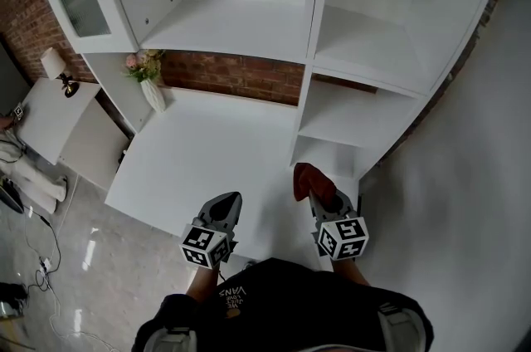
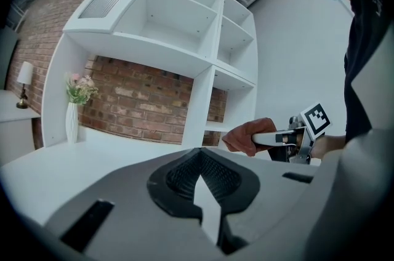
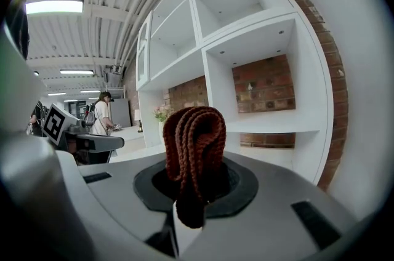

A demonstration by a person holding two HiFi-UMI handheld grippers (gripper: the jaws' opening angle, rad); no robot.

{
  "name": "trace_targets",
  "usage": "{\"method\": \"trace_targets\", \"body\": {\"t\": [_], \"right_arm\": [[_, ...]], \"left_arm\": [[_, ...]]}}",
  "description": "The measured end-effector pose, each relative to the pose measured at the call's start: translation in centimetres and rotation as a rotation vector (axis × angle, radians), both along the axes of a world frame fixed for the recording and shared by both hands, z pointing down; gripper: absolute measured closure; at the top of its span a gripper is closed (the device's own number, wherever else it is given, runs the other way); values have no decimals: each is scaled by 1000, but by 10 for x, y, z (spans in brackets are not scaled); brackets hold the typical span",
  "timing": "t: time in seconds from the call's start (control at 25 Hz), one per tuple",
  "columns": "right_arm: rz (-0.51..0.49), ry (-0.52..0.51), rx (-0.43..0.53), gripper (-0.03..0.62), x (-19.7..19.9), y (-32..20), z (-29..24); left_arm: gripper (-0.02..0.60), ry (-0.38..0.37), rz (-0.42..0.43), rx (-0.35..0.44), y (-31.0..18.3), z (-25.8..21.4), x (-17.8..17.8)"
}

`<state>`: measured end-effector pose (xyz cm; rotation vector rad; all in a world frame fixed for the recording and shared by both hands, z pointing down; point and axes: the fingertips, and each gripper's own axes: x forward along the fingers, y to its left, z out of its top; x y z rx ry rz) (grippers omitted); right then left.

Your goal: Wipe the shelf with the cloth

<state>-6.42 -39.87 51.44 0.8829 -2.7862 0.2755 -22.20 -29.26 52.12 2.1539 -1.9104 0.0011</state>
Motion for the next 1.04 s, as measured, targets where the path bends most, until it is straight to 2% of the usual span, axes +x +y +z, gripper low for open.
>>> {"method": "trace_targets", "body": {"t": [0.36,1.04], "right_arm": [[0,14,12,528,7,0,3],[9,14,22,530,16,3,-2]], "left_arm": [[577,3,10,-10,1,4,12],[577,-17,26,-11,2,0,13]]}}
